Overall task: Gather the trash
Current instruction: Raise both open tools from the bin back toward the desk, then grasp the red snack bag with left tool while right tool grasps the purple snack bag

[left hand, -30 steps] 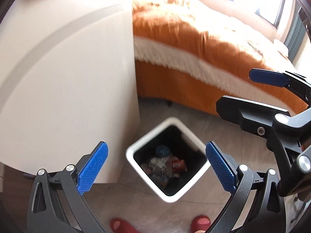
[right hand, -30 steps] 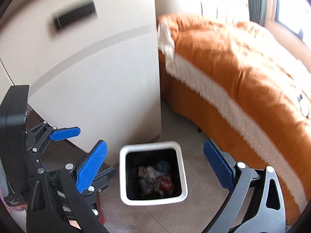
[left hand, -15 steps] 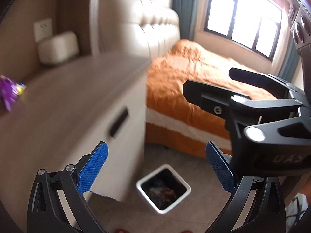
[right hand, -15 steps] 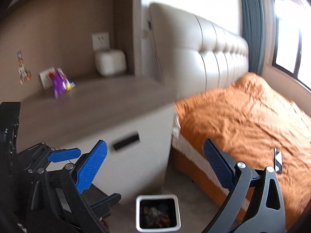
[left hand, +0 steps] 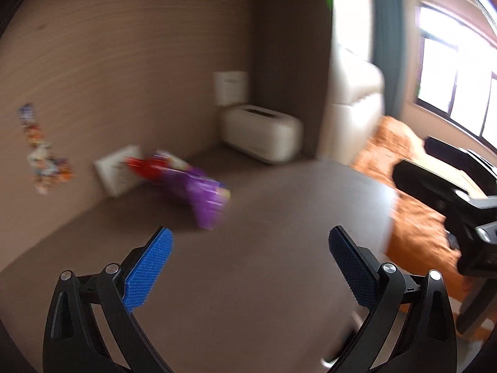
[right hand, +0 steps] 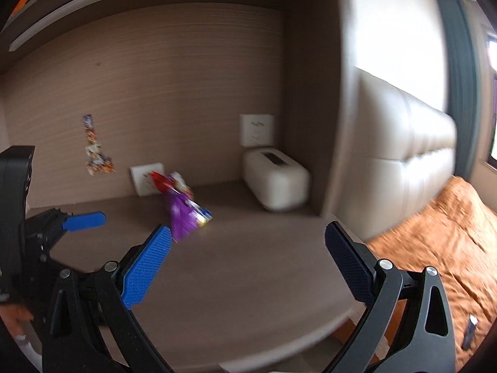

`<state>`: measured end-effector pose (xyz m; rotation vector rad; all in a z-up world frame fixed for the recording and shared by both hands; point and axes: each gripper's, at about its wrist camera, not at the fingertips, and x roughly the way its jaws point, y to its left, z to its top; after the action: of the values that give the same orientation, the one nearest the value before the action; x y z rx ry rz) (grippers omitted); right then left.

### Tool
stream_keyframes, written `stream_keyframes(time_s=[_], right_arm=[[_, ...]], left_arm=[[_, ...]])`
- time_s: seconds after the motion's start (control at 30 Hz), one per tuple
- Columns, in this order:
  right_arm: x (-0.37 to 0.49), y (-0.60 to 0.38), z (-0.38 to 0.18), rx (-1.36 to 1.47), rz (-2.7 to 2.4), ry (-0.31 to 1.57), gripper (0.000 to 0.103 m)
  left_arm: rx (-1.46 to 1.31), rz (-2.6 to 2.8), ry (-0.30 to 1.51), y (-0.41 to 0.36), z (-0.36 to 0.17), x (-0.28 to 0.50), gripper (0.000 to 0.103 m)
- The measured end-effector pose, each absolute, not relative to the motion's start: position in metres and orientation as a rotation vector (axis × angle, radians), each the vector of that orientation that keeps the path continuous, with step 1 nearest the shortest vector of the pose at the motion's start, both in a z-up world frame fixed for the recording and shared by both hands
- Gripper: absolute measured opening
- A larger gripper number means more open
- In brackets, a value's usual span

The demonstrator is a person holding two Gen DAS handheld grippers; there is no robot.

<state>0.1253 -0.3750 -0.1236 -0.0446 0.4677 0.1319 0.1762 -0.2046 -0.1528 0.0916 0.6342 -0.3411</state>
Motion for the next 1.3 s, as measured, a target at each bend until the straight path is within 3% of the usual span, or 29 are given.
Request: stream_keyframes(time_s=[0.2,0.4,1.1,1.17,1.23,1.27,1.3], right_arm=[[0.183,-0.32,-0.131,-0.085,0.229,0.491,0.099],[0.24,-0.279,-0.166,-0.134,0.267,0.567,0.099],[0.324,-0.247,-0.228,-0.213,0.277,0.724,0.097],[0.328,-0.245,-0.231,-0.219,0.292,0.745,0.072],[0.334,-0.243,-0.237,-0.221,0.307,0.782,0.056],[0.335,-0.243,-0.238,-0.225,0.314,0.787,0.054],[0.335,-0.242,-0.239,-0.231,0.323,0.792,0.052]], left_arm=[[0.051,-0.212,0.61,-0.125,-0.139,0.242,0.098],[0.036,-0.193,0.631,-0.1,-0.152,0.314,0.098],[0.014,-0.239,0.841,-0.139,-0.216,0.436,0.099],[0.004,-0.245,0.856,-0.143,-0.221,0.441,0.098],[-0.005,-0.233,0.864,-0.146,-0.223,0.445,0.095],[-0.011,-0.235,0.873,-0.147,-0.224,0.447,0.092],[-0.014,-0.228,0.882,-0.148,-0.227,0.45,0.082]])
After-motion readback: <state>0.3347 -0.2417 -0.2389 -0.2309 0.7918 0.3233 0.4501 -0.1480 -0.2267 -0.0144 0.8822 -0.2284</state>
